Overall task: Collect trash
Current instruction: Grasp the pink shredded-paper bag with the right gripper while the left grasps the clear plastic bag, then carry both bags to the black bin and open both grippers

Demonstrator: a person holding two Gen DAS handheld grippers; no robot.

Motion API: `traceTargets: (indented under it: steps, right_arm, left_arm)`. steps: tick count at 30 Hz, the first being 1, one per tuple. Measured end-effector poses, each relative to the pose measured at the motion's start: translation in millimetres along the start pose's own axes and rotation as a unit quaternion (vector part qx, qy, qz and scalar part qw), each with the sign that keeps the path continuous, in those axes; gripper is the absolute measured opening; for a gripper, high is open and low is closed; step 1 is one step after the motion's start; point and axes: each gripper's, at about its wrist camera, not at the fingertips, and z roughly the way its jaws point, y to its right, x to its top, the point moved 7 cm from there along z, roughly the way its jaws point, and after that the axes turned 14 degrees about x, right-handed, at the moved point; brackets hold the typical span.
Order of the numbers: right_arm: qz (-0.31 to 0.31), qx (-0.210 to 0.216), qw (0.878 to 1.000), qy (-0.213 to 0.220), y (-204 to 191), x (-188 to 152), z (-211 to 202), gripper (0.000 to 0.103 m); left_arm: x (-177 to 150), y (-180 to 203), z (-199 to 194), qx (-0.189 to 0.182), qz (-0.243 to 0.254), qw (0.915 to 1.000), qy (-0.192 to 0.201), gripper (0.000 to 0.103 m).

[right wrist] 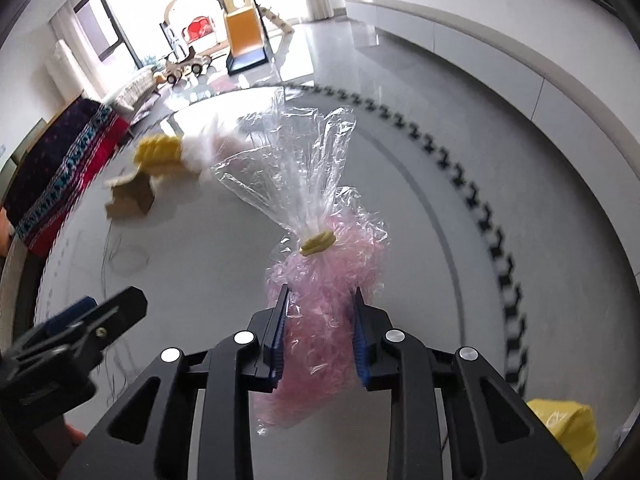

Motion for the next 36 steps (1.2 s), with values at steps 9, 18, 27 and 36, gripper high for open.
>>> traceTargets:
  steps: [9, 18, 27, 36]
  right_arm:
    - [-0.010, -0.022, 0.999, 0.028, 30.8, 55.9, 5.3, 0.029]
    - [-0.015, -0.025, 0.999, 0.031, 51.5, 75.9, 17.3, 0.029]
    - [-0.020, -0.020, 0.999, 0.033, 51.8, 71.6, 17.1, 0.029]
    - [-0.019, -0.017, 0.999, 0.037, 41.3, 68.3, 1.4, 0.029]
  left_arm:
    - [50.4, 27.2, 39.1, -0.007, -0.093, 0.9956, -0.010, 0.097]
    - [90.4, 71.4, 79.2, 0.005, -0.101, 0.9945, -0.024, 0.097]
    - [83.4, 82.0, 89.0, 0.008, -0.038, 0.9992, -0.009, 0.055]
    - [60.9, 70.8, 60.2, -0.003, -0.008, 1.0000, 0.002, 0.054]
